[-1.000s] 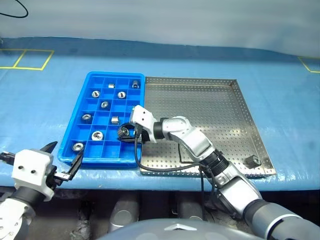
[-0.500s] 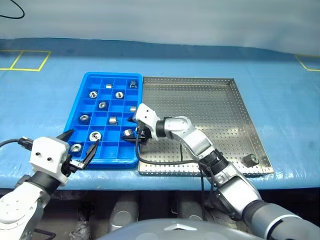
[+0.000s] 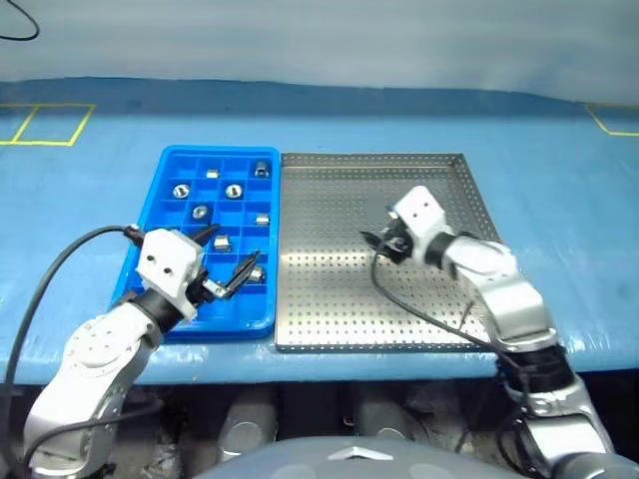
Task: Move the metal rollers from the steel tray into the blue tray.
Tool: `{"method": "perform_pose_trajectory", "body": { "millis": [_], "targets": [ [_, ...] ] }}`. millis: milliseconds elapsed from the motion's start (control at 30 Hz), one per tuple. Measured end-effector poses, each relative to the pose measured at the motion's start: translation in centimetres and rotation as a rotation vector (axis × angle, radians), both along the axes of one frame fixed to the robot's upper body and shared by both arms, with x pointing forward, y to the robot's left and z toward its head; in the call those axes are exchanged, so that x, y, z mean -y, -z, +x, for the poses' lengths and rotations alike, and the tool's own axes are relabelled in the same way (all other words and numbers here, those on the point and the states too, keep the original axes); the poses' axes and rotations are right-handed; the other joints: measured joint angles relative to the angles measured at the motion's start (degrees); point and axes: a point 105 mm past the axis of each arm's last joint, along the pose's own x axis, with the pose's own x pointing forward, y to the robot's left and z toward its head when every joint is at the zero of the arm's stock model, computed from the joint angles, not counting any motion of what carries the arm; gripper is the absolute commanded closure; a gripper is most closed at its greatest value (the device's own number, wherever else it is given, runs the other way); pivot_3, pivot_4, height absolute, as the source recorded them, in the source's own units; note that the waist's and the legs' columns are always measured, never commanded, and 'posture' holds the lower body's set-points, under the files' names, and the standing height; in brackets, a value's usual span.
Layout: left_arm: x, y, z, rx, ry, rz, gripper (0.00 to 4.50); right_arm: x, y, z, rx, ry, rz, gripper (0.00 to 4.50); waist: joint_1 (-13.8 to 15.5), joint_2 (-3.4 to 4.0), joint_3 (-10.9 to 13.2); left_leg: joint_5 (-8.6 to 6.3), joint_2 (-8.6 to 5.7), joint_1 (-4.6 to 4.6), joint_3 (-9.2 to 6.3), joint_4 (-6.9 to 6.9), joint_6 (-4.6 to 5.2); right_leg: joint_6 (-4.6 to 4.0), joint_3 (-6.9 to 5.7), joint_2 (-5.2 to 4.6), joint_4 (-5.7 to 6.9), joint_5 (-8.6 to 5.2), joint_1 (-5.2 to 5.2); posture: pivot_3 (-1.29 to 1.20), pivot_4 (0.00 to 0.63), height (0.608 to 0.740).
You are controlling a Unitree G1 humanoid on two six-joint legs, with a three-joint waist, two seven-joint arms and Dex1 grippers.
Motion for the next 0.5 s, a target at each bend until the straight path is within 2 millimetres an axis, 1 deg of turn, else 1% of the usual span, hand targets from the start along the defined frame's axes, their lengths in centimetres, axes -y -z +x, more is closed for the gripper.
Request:
{"method": "perform_pose_trajectory", "body": {
  "millis": [100, 167, 233, 367, 433, 500],
  "targets": [
    [2.7, 0.2, 0.6, -0.012, 0.114, -0.025, 0.48, 3.2, 0.5, -1.7, -0.047, 0.089, -0.061, 0.73, -2.1, 0.03, 0.0, -0.04, 0.04, 0.01, 0.11, 0.0, 0.07, 0.06, 0.11, 0.04, 0.01, 0.02, -0.02, -0.2, 0.15, 0.74],
    [3.9, 0.3, 0.7, -0.019, 0.168, -0.034, 0.48, 4.4, 0.4, -2.6, -0.067, 0.117, -0.094, 0.73, -3.6, 0.03, 0.0, -0.06, 0.08, 0.03, 0.17, 0.01, 0.1, 0.12, 0.18, 0.09, 0.02, 0.05, -0.03, -0.22, 0.15, 0.74],
    [4.7, 0.5, 0.8, -0.026, 0.212, -0.034, 0.48, 5.2, 0.2, -3.6, -0.082, 0.129, -0.124, 0.73, -4.8, 0.03, 0.0, -0.06, 0.1, 0.06, 0.2, 0.02, 0.1, 0.16, 0.26, 0.16, 0.03, 0.07, -0.03, -0.24, 0.15, 0.74],
    [5.1, 0.7, 1.0, -0.031, 0.235, -0.032, 0.48, 6.0, 0.2, -4.8, -0.115, 0.138, -0.168, 0.73, -6.4, 0.02, 0.0, -0.06, 0.12, 0.08, 0.23, 0.11, 0.11, 0.31, 0.54, 0.29, 0.05, 0.12, -0.01, -0.25, 0.15, 0.74],
    [5.1, 0.7, 0.9, -0.031, 0.242, -0.032, 0.48, 6.3, 0.4, -5.5, -0.138, 0.139, -0.19, 0.73, -6.9, 0.01, 0.0, -0.06, 0.1, 0.07, 0.23, 0.15, 0.12, 0.57, 0.61, 0.29, 0.05, 0.01, 0.0, -0.26, 0.15, 0.74],
    [5.1, 0.7, 0.9, -0.029, 0.243, -0.033, 0.48, 6.8, 0.8, -6.1, -0.17, 0.147, -0.214, 0.73, -7.1, 0.01, 0.0, -0.06, 0.09, 0.07, 0.25, 0.21, 0.14, 0.63, 0.66, 0.29, 0.05, 0.02, 0.0, -0.26, 0.15, 0.74]
  ]
}}
